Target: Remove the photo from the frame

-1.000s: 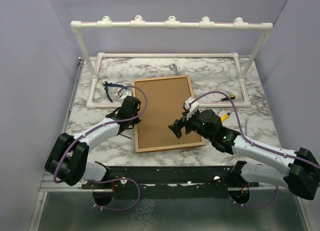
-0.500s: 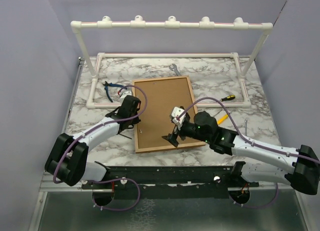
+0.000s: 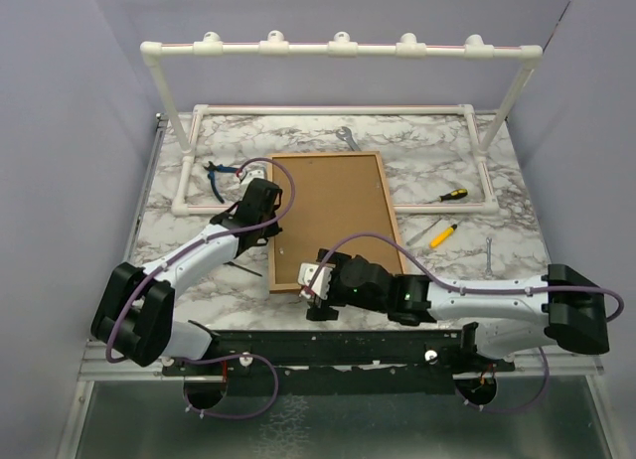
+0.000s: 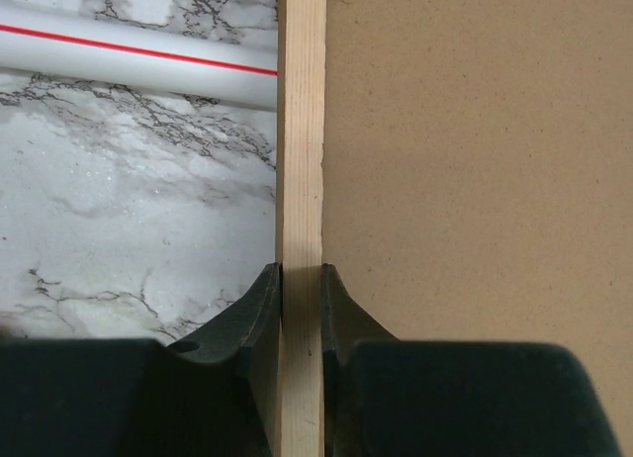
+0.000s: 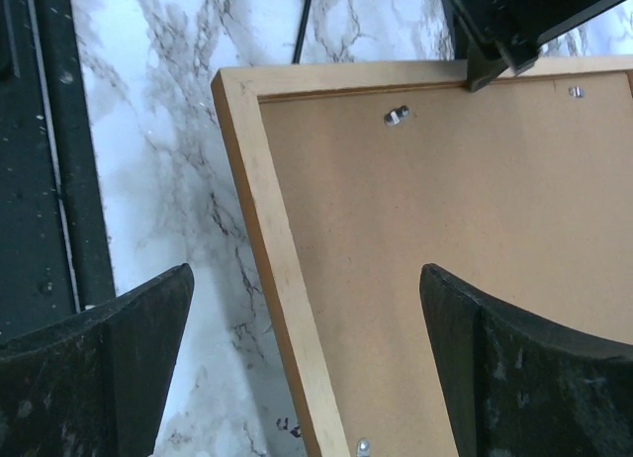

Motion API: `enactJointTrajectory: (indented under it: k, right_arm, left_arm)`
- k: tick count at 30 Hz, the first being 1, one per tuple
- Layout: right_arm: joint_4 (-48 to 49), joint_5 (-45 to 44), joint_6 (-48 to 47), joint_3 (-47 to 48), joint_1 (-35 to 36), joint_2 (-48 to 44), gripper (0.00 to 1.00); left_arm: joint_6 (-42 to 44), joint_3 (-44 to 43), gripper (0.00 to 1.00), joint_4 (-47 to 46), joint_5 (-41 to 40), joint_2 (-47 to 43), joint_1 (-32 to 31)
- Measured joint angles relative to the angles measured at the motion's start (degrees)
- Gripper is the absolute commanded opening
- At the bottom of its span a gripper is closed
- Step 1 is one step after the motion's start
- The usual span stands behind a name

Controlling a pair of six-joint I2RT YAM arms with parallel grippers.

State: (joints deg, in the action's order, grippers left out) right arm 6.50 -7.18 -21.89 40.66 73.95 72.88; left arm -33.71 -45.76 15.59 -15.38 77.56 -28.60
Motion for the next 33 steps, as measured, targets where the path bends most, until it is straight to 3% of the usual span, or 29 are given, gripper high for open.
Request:
enactJointTrajectory:
  k: [18,33]
  right_arm:
    - [-0.04,-17.05,-4.04,7.98,6.64,15.98,0.85]
    - [-0.15,-25.40,-6.62,8.70,9.25,18.51,0.55]
  left_arm:
    - [0.42,-3.74,0.00,1.79,1.68,1.33,0.04]
    - [0.37,-5.25,0.00,3.41,2.58,1.33,0.17]
